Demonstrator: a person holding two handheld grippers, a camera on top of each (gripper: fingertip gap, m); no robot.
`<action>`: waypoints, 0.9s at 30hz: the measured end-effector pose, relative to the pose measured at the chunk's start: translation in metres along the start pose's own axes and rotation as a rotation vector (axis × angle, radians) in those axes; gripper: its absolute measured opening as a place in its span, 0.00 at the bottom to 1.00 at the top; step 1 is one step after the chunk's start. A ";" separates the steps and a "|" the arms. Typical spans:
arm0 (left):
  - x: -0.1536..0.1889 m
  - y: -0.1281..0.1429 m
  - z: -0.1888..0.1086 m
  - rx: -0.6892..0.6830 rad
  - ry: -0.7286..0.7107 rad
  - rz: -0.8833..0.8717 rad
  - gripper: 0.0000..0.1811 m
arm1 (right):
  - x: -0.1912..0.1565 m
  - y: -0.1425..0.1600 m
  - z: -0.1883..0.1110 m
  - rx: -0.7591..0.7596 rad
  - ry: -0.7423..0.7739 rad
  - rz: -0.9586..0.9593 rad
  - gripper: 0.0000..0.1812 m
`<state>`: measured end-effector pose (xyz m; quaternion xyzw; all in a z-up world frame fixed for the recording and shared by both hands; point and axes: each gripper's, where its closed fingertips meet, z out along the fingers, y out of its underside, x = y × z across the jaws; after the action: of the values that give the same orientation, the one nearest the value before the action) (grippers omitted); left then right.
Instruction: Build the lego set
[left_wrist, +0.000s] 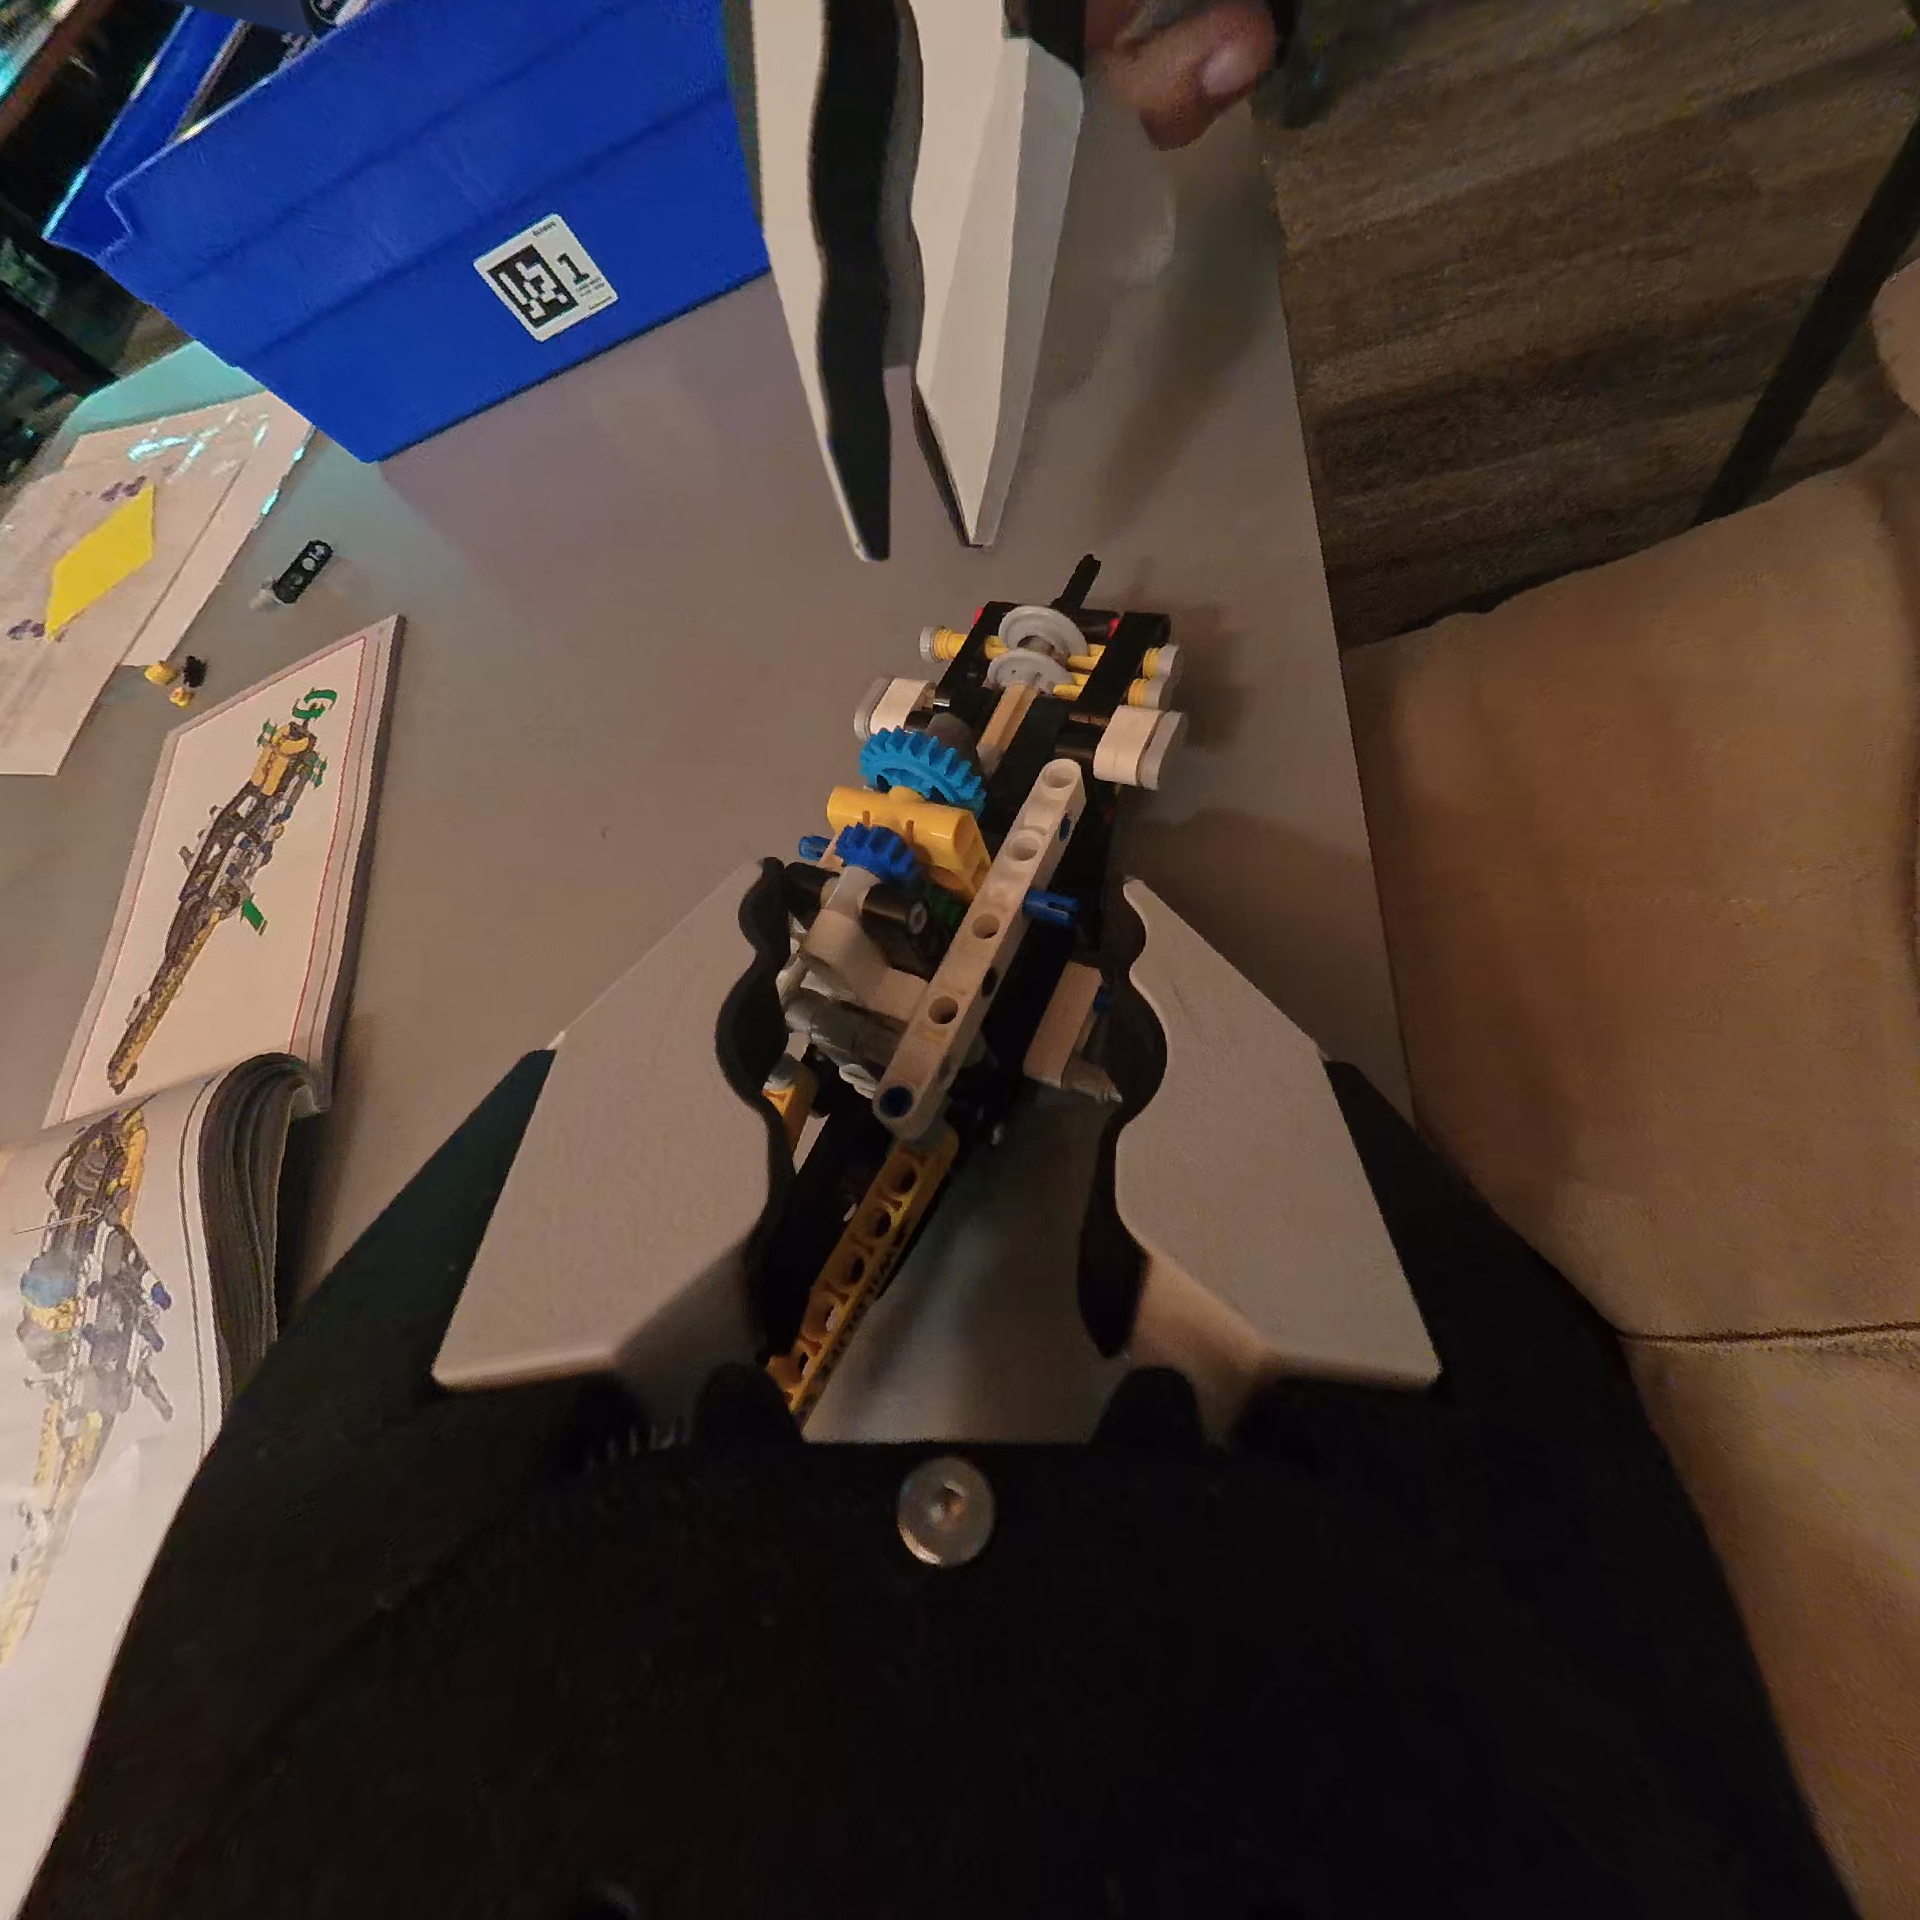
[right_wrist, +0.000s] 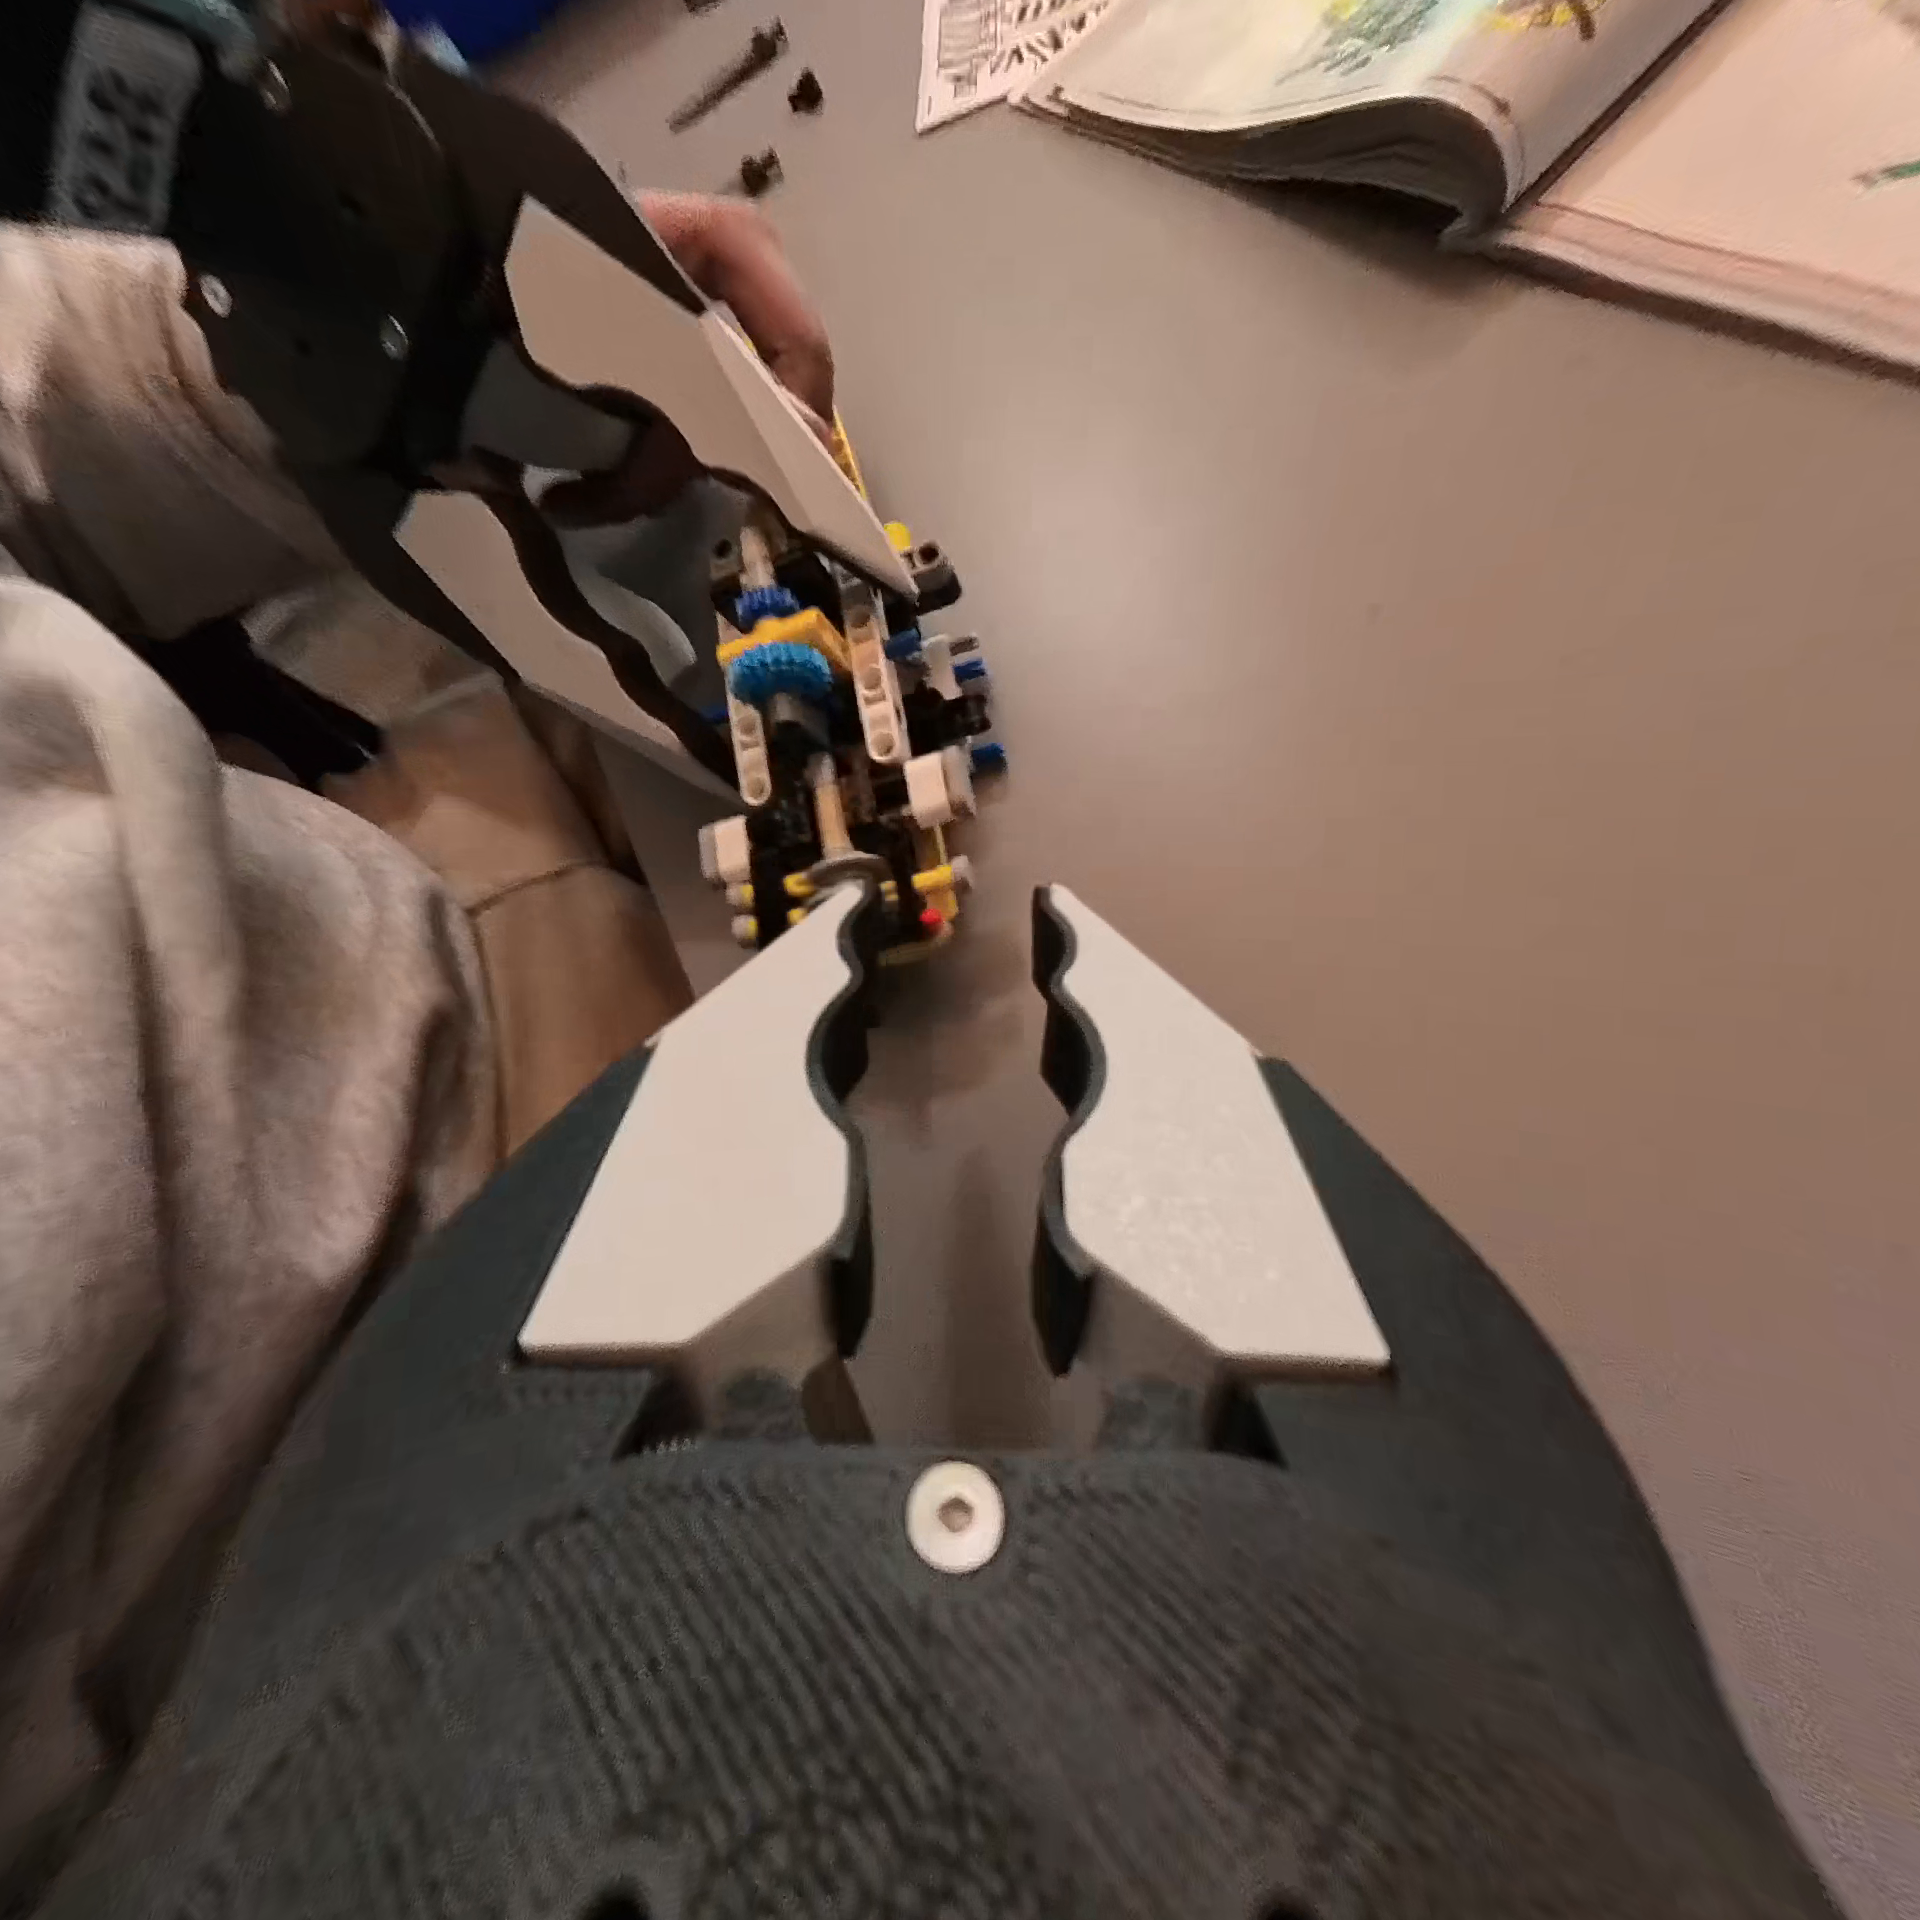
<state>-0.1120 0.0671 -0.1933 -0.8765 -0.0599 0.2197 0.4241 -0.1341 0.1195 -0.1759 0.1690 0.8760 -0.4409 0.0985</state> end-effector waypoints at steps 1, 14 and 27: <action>0.000 0.000 -0.001 0.000 0.000 0.002 0.33 | -0.002 -0.001 0.001 0.027 -0.008 0.033 0.14; 0.005 -0.003 0.000 0.019 0.021 0.009 0.32 | 0.000 0.003 0.020 -0.063 0.008 -0.093 0.20; 0.005 -0.005 -0.001 0.018 0.025 0.031 0.32 | -0.005 0.003 0.025 -0.265 0.027 -0.375 0.13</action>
<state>-0.1067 0.0708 -0.1899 -0.8760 -0.0391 0.2159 0.4295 -0.1280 0.1001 -0.1909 -0.0051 0.9436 -0.3302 0.0246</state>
